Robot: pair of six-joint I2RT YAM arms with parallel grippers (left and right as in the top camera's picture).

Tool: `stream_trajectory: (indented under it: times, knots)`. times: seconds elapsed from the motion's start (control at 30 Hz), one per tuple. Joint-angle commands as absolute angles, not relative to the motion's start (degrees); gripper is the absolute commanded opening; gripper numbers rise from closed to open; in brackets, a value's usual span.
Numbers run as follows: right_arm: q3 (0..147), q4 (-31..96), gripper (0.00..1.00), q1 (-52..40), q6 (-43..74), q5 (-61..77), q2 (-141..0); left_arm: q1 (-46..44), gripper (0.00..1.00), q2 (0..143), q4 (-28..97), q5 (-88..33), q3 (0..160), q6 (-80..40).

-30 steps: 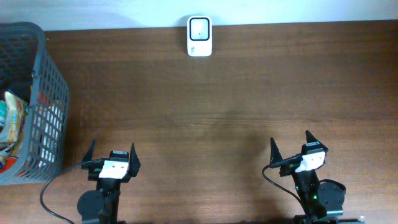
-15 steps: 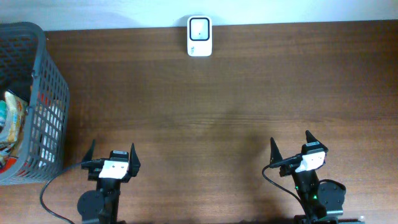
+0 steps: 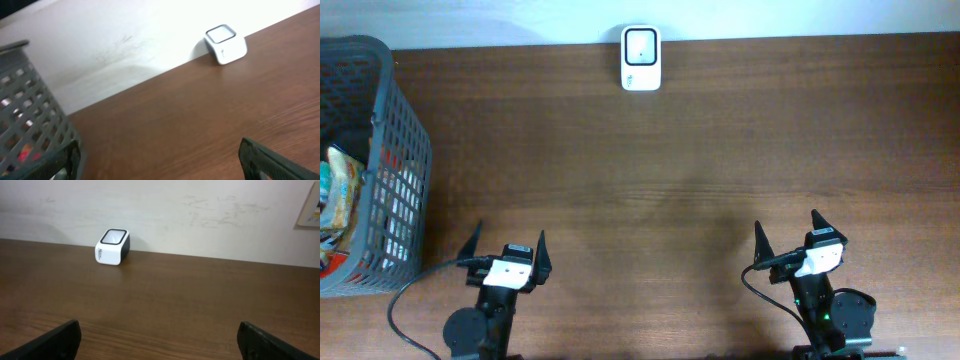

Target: Scan the item barcode

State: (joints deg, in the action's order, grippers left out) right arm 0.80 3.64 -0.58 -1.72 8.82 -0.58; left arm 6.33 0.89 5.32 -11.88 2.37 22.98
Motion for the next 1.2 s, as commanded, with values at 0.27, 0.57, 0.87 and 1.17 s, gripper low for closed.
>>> stream_trajectory:
  times: [0.27, 0.57, 0.87, 1.17]
  knots:
    - [0.3, 3.7, 0.99, -1.1, -1.4, 8.3, -0.3, 6.1, 0.99, 18.9, 12.3, -21.3, 24.2, 22.0]
    - [0.3, 3.7, 0.99, -1.1, -1.4, 8.3, -0.3, 6.1, 0.99, 59.0, 44.1, -22.3, 72.9, 23.4]
    - [0.3, 3.7, 0.99, -1.1, -1.4, 8.3, -0.3, 6.1, 0.99, 83.6, 62.5, -23.1, 107.1, 23.9]
    - [0.3, 3.7, 0.99, -1.1, -1.4, 8.3, -0.3, 14.3, 0.97, 85.1, 54.0, 14.2, 107.1, 7.6]
